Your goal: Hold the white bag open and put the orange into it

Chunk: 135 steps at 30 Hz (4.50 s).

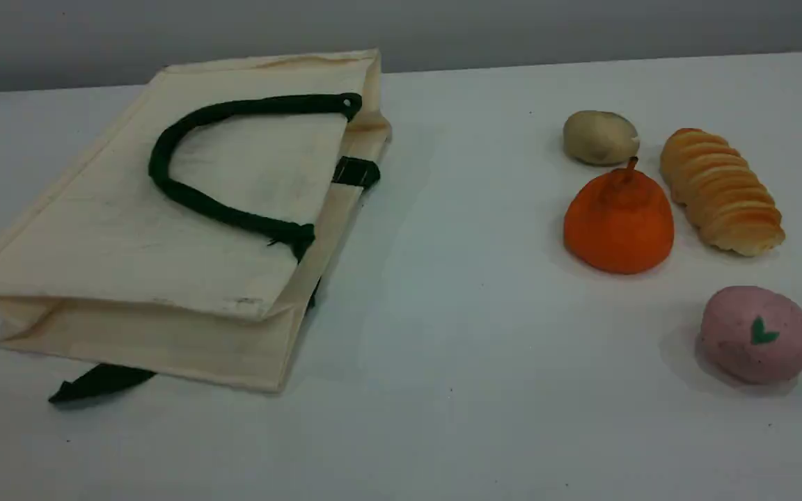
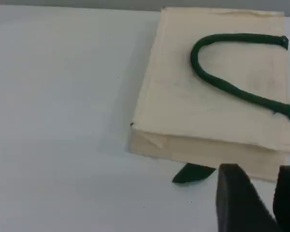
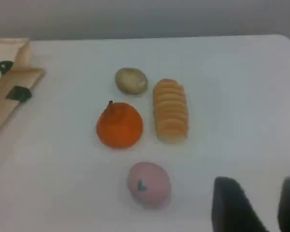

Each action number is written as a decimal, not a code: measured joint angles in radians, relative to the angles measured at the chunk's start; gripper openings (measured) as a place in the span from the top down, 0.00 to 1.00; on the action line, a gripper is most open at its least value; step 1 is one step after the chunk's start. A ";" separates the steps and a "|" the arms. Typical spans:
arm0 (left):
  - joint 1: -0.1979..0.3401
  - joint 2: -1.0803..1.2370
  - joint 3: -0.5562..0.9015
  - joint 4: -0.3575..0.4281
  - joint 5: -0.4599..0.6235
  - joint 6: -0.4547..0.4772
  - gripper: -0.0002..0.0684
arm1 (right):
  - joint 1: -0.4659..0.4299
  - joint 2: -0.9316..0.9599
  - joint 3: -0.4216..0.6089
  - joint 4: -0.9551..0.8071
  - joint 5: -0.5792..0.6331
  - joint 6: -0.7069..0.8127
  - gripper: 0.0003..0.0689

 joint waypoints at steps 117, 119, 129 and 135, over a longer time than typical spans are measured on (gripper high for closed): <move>-0.120 2.209 -0.707 -0.287 -0.775 0.072 0.39 | 0.001 1.271 -0.174 0.965 -0.549 -0.816 0.31; -0.120 2.212 -0.707 -0.286 -0.782 0.072 0.43 | 0.001 1.271 -0.174 0.965 -0.549 -0.816 0.31; -0.120 2.211 -0.706 -0.295 -0.823 0.070 0.90 | 0.001 1.271 -0.174 0.965 -0.553 -0.816 0.31; -0.120 2.123 -0.704 -0.288 -0.701 0.076 0.90 | 0.001 1.287 -0.174 0.965 -0.552 -0.816 0.31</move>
